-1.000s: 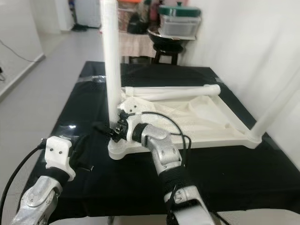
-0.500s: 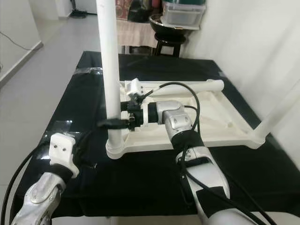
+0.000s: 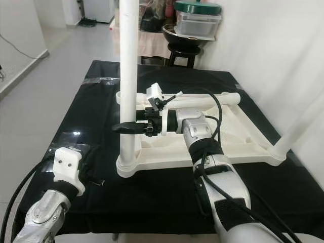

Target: Building children table

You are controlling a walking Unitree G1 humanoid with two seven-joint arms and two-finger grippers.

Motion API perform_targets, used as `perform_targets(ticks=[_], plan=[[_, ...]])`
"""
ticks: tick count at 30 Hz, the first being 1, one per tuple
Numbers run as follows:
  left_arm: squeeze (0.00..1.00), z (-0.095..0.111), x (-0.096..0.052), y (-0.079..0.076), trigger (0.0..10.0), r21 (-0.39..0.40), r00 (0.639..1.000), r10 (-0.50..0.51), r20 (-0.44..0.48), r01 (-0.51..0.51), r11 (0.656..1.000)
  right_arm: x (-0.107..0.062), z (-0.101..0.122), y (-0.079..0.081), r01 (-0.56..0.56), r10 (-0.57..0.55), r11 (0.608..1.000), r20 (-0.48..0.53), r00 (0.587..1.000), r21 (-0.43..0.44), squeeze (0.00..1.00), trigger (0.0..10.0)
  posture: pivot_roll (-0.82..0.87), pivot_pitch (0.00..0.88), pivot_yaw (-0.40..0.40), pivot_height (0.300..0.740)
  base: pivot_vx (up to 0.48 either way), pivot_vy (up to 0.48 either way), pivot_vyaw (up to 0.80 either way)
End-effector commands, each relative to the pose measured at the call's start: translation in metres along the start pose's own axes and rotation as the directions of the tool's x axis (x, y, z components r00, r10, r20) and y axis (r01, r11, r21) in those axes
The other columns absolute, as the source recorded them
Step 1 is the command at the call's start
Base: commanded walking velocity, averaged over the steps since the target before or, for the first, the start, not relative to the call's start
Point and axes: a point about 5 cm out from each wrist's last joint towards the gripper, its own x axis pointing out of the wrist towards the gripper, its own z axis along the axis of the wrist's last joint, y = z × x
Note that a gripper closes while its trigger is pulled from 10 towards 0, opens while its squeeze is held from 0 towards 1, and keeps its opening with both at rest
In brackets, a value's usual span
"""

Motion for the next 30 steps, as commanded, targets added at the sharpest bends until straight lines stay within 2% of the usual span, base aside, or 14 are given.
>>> perform_targets(ticks=[1, 2, 7, 11, 12, 17, 18, 19, 20, 21, 22, 23, 26, 30], plan=[[0.0, -0.002, -0.001, -0.003, 10.0, -0.009, 1.0, -0.01, -0.01, 0.01, 1.0, -0.008, -0.015, -0.003, 0.089, -0.087, 0.996, -0.068, 0.994, 0.026, 0.0, 0.0, 0.06, 0.0, -0.118, 0.74, 0.0, 0.0, 0.0], [0.0, -0.001, -0.002, -0.004, 10.0, -0.032, 0.998, -0.055, -0.009, 0.054, 0.998, 0.022, -0.056, 0.019, 0.516, -0.5, 0.854, -0.17, 0.849, 0.069, 0.0, 0.0, 0.05, 0.0, -0.086, 0.74, 0.0, 0.0, 0.0], [0.0, -0.001, -0.001, -0.005, 10.0, -0.054, 0.995, -0.101, -0.01, 0.1, 0.994, 0.035, -0.054, 0.035, 0.591, -0.583, 0.807, -0.167, 0.795, -0.001, 0.0, 0.0, 0.03, 0.0, -0.07, 0.74, 0.0, 0.0, 0.0], [0.0, -0.002, 0.001, -0.006, 10.0, -0.08, 0.991, -0.135, -0.01, 0.134, 0.988, 0.038, -0.046, 0.018, 0.572, -0.571, 0.819, -0.159, 0.806, -0.04, 0.0, 0.0, 0.05, 0.0, -0.091, 0.74, 0.0, 0.0, 0.0], [0.0, -0.002, 0.0, -0.006, 10.0, -0.082, 0.991, -0.133, -0.008, 0.132, 0.988, 0.041, -0.043, 0.015, 0.559, -0.56, 0.827, -0.169, 0.811, -0.058, 0.0, 10.0, 0.05, 0.0, -0.091, 0.74, 0.0, 0.0, 0.0], [0.0, -0.002, -0.001, -0.007, 10.0, -0.084, 0.992, -0.125, -0.008, 0.124, 0.989, 0.044, -0.036, 0.012, 0.528, -0.531, 0.847, -0.152, 0.834, -0.058, 0.0, 10.0, 0.06, 0.0, -0.096, 0.74, 0.0, 0.0, 0.0], [0.0, -0.001, -0.002, -0.007, 10.0, -0.083, 0.993, -0.121, -0.008, 0.12, 0.989, 0.044, -0.027, 0.009, 0.481, -0.481, 0.876, -0.114, 0.869, -0.029, 1.0, 10.0, 0.06, 0.0, -0.099, 0.74, 0.0, 0.0, 0.0], [0.0, -0.001, -0.002, -0.007, 10.0, -0.083, 0.993, -0.121, -0.008, 0.12, 0.989, 0.044, -0.027, 0.009, 0.481, -0.481, 0.876, -0.114, 0.869, -0.029, 1.0, 10.0, 0.06, 0.0, -0.099, 0.74, 0.0, 0.0, 0.0], [0.0, -0.001, -0.004, -0.008, 10.0, -0.097, 0.993, -0.118, -0.01, 0.116, 0.989, 0.046, -0.002, 0.015, 0.294, -0.294, 0.956, 0.002, 0.956, -0.023, 1.0, 10.0, 0.06, 0.0, -0.097, 0.74, 0.0, 0.0, 0.0], [0.0, -0.001, -0.006, -0.008, 10.0, -0.11, 0.993, -0.118, -0.011, 0.116, 0.987, 0.042, 0.007, 0.018, 0.168, -0.166, 0.983, 0.032, 0.986, -0.069, 0.59, 10.0, 0.07, 0.0, -0.098, 0.74, 0.0, 0.0, 0.0], [0.0, -0.001, -0.006, -0.008, 10.0, -0.11, 0.993, -0.118, -0.011, 0.116, 0.987, 0.042, 0.007, 0.018, 0.168, -0.166, 0.983, 0.032, 0.986, -0.069, 0.59, 10.0, 0.07, 0.0, -0.098, 0.74, 0.0, 0.0, 0.0], [0.0, -0.001, -0.008, -0.009, 10.0, -0.117, 0.993, -0.117, -0.01, 0.115, 0.986, 0.038, 0.011, 0.02, 0.077, -0.074, 0.992, 0.036, 0.997, -0.104, 0.03, 10.0, 0.07, 0.0, -0.099, 0.74, 0.0, 0.0, 0.0], [0.0, -0.001, -0.01, -0.008, 10.0, -0.111, 0.994, -0.107, -0.01, 0.105, 0.988, 0.027, 0.013, 0.019, -0.063, 0.061, 0.993, -0.015, 0.998, -0.096, 0.0, 10.0, 0.07, 0.0, -0.101, 0.74, 0.0, 0.0, 0.0], [0.0, 0.0, -0.01, -0.008, 10.0, -0.111, 0.994, -0.106, -0.01, 0.105, 0.988, 0.025, 0.011, 0.016, -0.08, 0.077, 0.994, -0.034, 0.996, -0.08, 0.0, 10.0, 0.08, 0.0, -0.105, 0.74, 0.0, 0.0, 0.0]])
